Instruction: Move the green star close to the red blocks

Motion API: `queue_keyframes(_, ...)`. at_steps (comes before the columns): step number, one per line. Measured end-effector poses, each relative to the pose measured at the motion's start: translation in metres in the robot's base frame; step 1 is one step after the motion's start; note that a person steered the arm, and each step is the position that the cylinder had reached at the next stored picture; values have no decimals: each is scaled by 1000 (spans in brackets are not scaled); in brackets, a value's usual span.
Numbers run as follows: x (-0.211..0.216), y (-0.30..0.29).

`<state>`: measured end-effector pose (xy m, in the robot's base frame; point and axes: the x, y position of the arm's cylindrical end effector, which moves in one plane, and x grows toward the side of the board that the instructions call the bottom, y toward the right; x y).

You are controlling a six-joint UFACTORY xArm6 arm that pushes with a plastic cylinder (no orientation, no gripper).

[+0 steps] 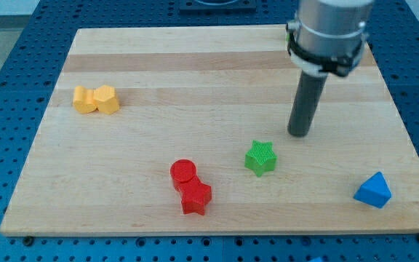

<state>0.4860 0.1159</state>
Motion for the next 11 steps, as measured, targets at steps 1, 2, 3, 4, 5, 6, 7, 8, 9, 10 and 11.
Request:
queue_keyframes(1,22,-50)
queue_keyframes(2,39,-126)
queue_keyframes(3,49,-113)
queue_keyframes(4,54,-33)
queue_keyframes(5,88,-67)
queue_keyframes(6,95,-115)
queue_keyframes(7,116,-106)
queue_keyframes(8,132,-114)
queue_keyframes(9,124,-141)
queue_keyframes(10,99,-125)
queue_keyframes(11,80,-111)
